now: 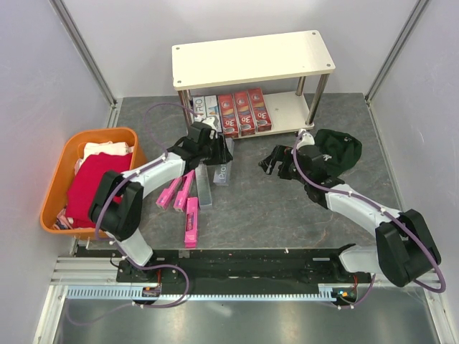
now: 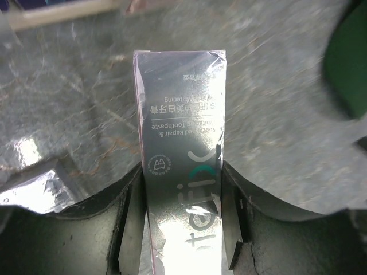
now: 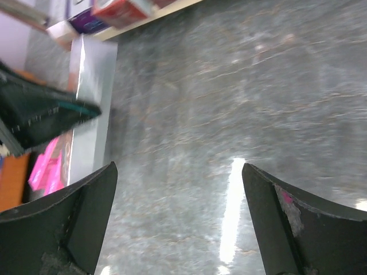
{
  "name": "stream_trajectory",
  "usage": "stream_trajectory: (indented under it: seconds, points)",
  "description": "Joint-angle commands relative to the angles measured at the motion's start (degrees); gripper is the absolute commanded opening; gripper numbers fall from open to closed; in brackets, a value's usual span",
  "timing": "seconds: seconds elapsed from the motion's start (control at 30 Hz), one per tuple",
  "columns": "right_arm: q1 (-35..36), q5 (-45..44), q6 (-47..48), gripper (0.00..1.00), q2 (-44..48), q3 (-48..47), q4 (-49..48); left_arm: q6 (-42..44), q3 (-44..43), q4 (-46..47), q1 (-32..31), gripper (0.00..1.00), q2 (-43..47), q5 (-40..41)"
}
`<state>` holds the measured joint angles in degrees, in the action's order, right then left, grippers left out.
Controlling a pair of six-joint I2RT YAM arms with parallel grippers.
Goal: Place and organize the toothpastes onto the shelf
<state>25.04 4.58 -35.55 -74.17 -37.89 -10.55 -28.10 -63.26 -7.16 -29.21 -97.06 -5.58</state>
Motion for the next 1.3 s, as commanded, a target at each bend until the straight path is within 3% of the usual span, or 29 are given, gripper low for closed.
stream_trajectory:
  seconds: [0.0, 0.33, 0.6, 0.73, 0.83, 0.9, 1.03, 1.13, 1.27]
  points:
    - [2.7, 3.0, -1.9, 0.98, 0.3, -0.3, -3.9, -5.6, 1.3, 7.0, 2.0, 0.46, 4.4, -5.6]
    - [8.0, 6.8, -5.8, 0.98, -4.7, -4.3, -10.0, -8.4, 1.1, 10.8, 3.1, 0.46, 4.5, -10.0]
    - [10.6, 11.1, -12.3, 0.98, -14.6, -9.1, -18.7, -9.3, 1.8, 11.4, 3.1, 0.46, 5.7, -11.2]
    - [12.0, 10.6, -12.9, 0.95, -18.6, -12.6, -18.5, -9.6, 2.3, 11.6, 3.1, 0.46, 6.4, -11.7]
    - [12.5, 9.8, -14.0, 0.84, -21.3, -14.1, -18.7, -10.0, 2.8, 11.6, 3.1, 0.46, 7.4, -12.1]
    - [12.5, 9.7, -14.5, 0.66, -22.4, -14.9, -18.8, -10.0, 3.1, 11.7, 3.1, 0.46, 8.2, -12.1]
    - [12.7, 9.5, -13.8, 0.51, -22.5, -15.7, -18.1, -10.0, 4.3, 11.7, 3.1, 0.47, 9.8, -11.9]
    - [12.8, 9.0, -12.8, 0.35, -21.4, -15.3, -17.4, -10.1, 5.1, 11.9, 3.1, 0.51, 10.7, -11.6]
    - [12.8, 9.1, -11.4, 0.28, -19.9, -15.3, -16.1, -9.7, 5.9, 12.1, 3.1, 0.6, 12.2, -10.9]
